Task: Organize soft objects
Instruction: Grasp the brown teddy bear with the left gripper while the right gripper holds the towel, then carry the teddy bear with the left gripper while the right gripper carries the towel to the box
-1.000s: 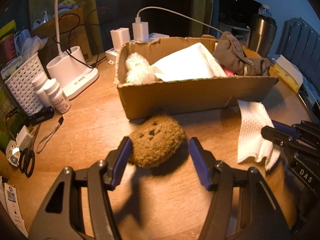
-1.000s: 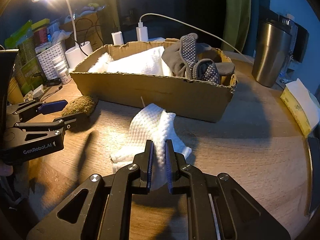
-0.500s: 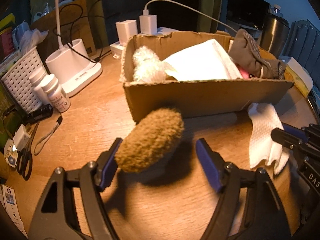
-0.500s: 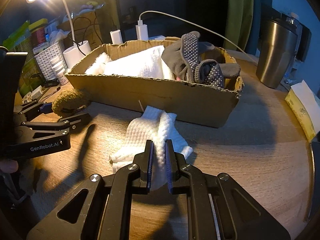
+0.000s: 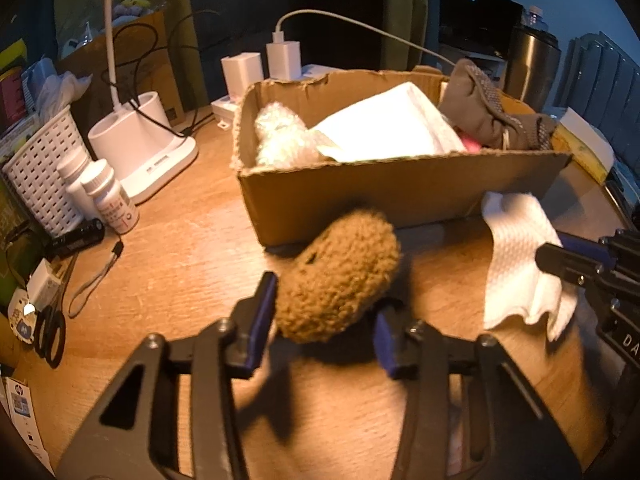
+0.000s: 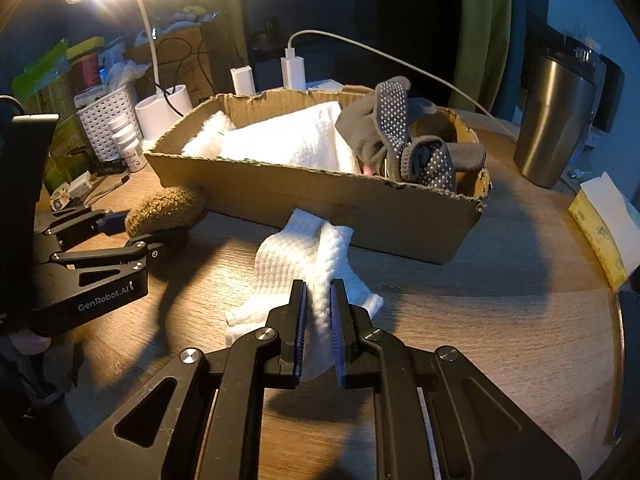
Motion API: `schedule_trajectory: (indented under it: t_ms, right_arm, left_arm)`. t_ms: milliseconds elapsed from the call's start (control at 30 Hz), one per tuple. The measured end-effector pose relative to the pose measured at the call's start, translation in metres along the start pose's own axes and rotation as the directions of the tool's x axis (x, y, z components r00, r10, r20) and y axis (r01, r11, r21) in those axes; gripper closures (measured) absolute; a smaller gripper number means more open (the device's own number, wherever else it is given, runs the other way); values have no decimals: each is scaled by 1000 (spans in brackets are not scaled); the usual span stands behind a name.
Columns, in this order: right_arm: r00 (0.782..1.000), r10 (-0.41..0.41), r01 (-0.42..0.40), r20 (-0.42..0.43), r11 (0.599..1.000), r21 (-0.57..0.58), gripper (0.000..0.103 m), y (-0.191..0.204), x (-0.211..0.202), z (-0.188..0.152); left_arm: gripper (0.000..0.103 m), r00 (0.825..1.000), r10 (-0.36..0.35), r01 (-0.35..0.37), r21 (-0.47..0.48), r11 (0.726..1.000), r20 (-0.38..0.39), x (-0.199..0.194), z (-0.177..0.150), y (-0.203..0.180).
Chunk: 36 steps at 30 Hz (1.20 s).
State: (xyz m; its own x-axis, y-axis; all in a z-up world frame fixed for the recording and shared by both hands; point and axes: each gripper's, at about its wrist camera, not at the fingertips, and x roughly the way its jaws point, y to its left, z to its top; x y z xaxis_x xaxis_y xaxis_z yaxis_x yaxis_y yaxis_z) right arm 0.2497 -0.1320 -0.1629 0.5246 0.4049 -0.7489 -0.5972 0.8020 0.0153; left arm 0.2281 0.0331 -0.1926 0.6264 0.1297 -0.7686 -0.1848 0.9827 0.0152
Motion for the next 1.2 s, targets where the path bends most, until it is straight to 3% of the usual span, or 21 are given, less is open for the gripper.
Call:
schedule_trajectory:
  t_ms: [633,1200]
  right_arm:
    - [994,-40,44,101,998,-38,90,18,-55,0]
    - [977,-65,75,201,996,-45,90,24,-98,7]
  left_arm:
    - [64,988,-108,106,29,994,113,-60,-6,-20]
    - [64,961,-140,128,64,990,238,-115,8,-30]
